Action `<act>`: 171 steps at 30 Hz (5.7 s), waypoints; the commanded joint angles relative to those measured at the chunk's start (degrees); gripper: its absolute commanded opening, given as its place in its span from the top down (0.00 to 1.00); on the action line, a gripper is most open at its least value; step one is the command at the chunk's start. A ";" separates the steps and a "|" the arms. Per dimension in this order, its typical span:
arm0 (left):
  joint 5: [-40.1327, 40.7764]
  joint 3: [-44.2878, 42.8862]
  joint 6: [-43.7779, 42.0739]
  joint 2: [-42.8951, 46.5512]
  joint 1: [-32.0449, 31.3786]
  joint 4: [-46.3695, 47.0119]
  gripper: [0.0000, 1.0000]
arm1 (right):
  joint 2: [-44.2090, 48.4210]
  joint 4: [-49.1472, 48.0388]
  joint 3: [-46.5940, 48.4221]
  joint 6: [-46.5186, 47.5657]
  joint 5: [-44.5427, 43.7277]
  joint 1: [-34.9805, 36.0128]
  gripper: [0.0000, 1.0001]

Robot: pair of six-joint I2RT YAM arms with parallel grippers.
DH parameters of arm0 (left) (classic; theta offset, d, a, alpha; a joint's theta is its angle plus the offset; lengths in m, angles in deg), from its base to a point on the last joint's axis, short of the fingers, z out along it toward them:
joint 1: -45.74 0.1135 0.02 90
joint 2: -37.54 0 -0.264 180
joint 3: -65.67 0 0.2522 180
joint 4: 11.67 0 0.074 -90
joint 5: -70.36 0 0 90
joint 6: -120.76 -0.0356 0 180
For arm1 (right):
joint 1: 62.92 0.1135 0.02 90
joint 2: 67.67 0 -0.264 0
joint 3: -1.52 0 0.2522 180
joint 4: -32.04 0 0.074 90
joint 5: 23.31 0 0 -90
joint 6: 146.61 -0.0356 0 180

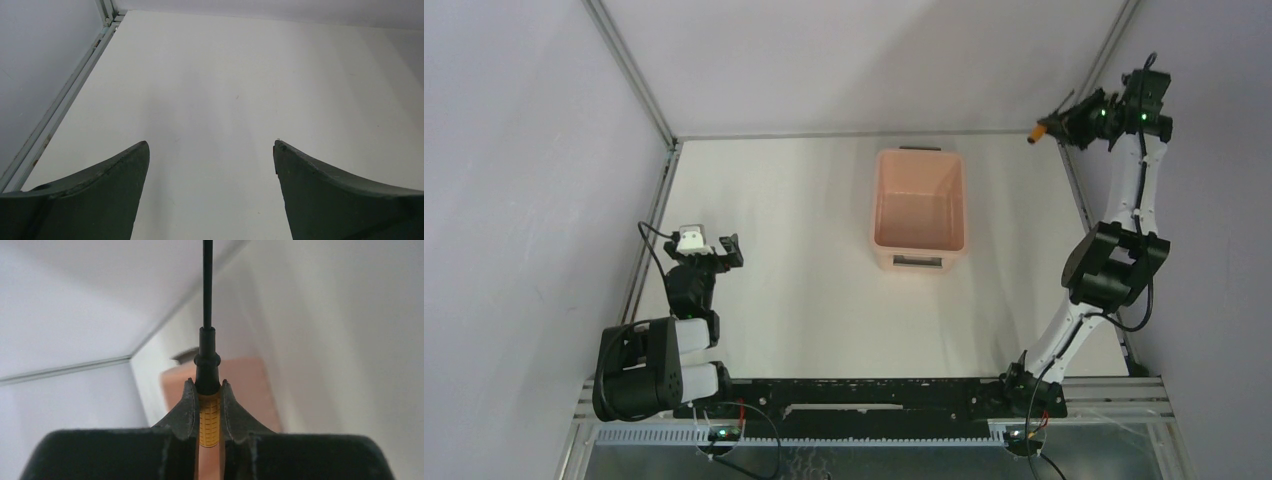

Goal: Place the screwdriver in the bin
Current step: Place the screwdriver in the bin, then reset both arms

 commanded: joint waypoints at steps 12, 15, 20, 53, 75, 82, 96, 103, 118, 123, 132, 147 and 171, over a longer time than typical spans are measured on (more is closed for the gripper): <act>-0.48 -1.35 -0.27 0.66 -0.02 1.65 0.02 | 0.33 6.63 18.65 -8.01 -11.79 26.75 1.00; -0.43 -1.42 -0.41 0.68 -0.02 1.70 0.02 | 0.11 9.97 16.18 -4.24 -20.27 33.12 1.00; -0.09 -1.42 -0.44 0.77 -0.20 1.65 0.02 | -0.08 13.01 7.86 0.39 -30.26 40.13 1.00; 0.93 -1.65 -0.71 0.66 -0.73 1.52 0.02 | -10.22 -1.88 -17.56 8.16 -34.22 45.38 0.65; 0.67 -1.67 -0.63 0.64 -0.58 1.43 0.02 | 5.60 3.14 11.91 16.47 -33.43 38.06 0.00; 0.69 -1.60 -0.62 0.64 -0.57 1.43 0.02 | 17.06 -10.11 -5.32 21.89 -30.44 28.45 0.00; 0.70 -1.61 -0.65 0.64 -0.57 1.43 0.02 | 31.42 -36.40 -49.30 26.37 -26.44 16.84 0.01; 0.70 -1.66 -0.70 0.64 -0.60 1.43 0.02 | 31.65 -47.81 -63.23 26.26 -23.54 15.84 0.01; 0.82 -1.64 -0.70 0.67 -0.69 1.41 0.02 | 32.53 -51.27 -71.35 25.36 -29.01 15.97 0.01; 0.81 -1.62 -0.71 0.64 -0.66 1.43 0.02 | 32.84 -52.96 -72.21 24.96 -31.14 16.19 0.03; 0.74 -1.60 -0.70 0.63 -0.67 1.43 0.02 | 35.84 -51.54 -72.21 25.49 -34.28 16.19 0.00; 0.69 -1.62 -0.67 0.65 -0.57 1.43 0.02 | 41.03 -47.15 -71.69 26.35 -35.86 15.89 0.00; 0.73 -1.64 -0.70 0.63 -0.65 1.43 0.02 | 46.62 -37.32 -65.17 21.53 -34.17 13.30 0.00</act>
